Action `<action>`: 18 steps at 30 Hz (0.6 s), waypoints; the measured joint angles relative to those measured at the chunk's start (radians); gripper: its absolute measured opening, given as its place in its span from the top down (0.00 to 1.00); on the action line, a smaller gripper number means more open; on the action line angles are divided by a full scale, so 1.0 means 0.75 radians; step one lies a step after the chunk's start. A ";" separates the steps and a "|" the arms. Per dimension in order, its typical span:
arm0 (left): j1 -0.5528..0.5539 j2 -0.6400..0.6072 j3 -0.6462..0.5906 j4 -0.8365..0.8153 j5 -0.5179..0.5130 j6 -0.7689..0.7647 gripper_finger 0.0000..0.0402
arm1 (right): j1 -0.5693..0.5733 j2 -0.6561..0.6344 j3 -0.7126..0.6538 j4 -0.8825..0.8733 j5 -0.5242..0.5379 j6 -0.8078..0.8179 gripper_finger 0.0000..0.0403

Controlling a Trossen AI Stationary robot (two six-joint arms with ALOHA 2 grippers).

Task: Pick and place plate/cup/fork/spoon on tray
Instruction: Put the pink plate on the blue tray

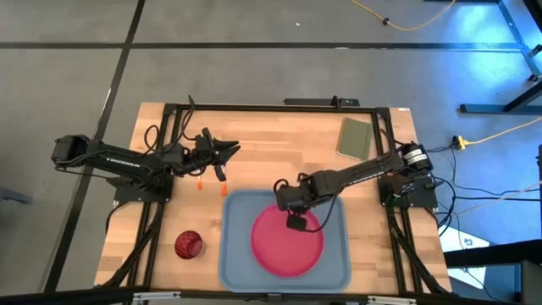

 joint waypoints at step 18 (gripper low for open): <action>0.000 0.000 0.000 -0.002 0.000 0.000 0.82 | -0.002 0.000 -0.039 0.006 0.000 0.098 0.93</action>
